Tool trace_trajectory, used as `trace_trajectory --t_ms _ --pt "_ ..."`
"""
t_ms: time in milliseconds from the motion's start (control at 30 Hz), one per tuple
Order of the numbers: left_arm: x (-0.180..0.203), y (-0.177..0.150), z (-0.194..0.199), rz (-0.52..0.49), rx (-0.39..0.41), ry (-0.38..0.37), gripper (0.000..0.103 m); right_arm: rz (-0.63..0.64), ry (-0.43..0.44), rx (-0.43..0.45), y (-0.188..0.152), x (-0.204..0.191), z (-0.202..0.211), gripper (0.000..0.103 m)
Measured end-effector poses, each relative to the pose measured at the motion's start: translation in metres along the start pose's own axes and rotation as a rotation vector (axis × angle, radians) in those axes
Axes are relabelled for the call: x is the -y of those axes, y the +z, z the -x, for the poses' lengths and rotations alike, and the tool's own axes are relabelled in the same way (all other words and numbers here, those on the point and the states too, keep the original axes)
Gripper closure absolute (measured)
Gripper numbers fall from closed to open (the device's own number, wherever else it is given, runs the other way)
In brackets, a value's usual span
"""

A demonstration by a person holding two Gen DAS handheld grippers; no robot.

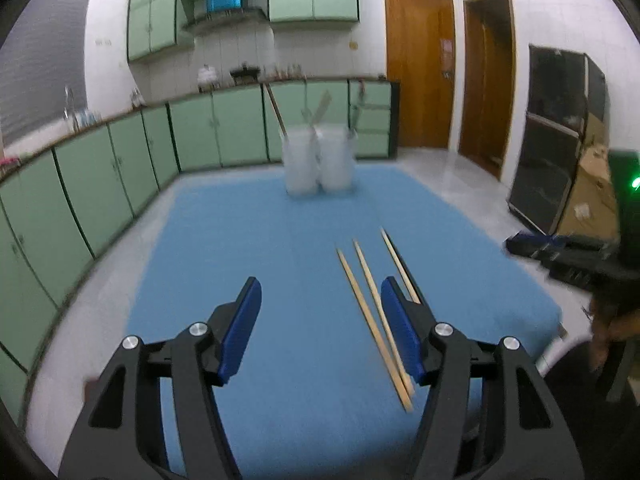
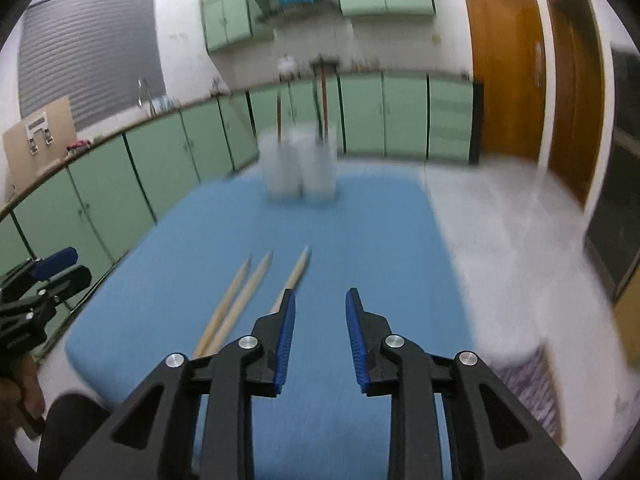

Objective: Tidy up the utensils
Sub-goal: 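Move both grippers back over the remaining chopsticks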

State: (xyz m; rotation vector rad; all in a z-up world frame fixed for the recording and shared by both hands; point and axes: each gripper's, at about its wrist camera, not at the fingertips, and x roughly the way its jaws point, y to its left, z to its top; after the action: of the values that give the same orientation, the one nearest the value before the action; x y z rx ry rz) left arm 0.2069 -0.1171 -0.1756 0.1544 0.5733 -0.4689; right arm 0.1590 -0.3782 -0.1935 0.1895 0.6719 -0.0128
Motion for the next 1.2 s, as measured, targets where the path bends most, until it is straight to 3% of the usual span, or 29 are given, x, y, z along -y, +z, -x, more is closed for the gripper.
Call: trace_trajectory --t_ms 100,300,567,833,1033,1200 --pt "0.013 -0.038 -0.004 0.009 -0.072 -0.03 0.042 0.016 0.014 -0.06 -0.044 -0.018 -0.008 0.077" --pt "0.024 -0.065 -0.031 0.011 -0.159 -0.055 0.042 0.045 0.021 -0.083 -0.063 -0.034 -0.011 0.077" --pt "0.031 -0.068 -0.059 0.012 -0.207 -0.018 0.043 0.049 0.033 -0.088 -0.065 -0.036 -0.013 0.077" --pt "0.013 -0.066 -0.055 0.061 -0.203 0.011 0.05 0.132 0.062 -0.1 -0.071 -0.061 -0.024 0.076" --pt "0.006 -0.062 -0.062 0.066 -0.209 0.016 0.051 0.147 0.035 -0.075 -0.061 -0.065 -0.037 0.076" --pt "0.009 -0.064 -0.063 0.058 -0.21 0.014 0.051 0.089 -0.005 -0.069 -0.054 -0.046 -0.043 0.076"
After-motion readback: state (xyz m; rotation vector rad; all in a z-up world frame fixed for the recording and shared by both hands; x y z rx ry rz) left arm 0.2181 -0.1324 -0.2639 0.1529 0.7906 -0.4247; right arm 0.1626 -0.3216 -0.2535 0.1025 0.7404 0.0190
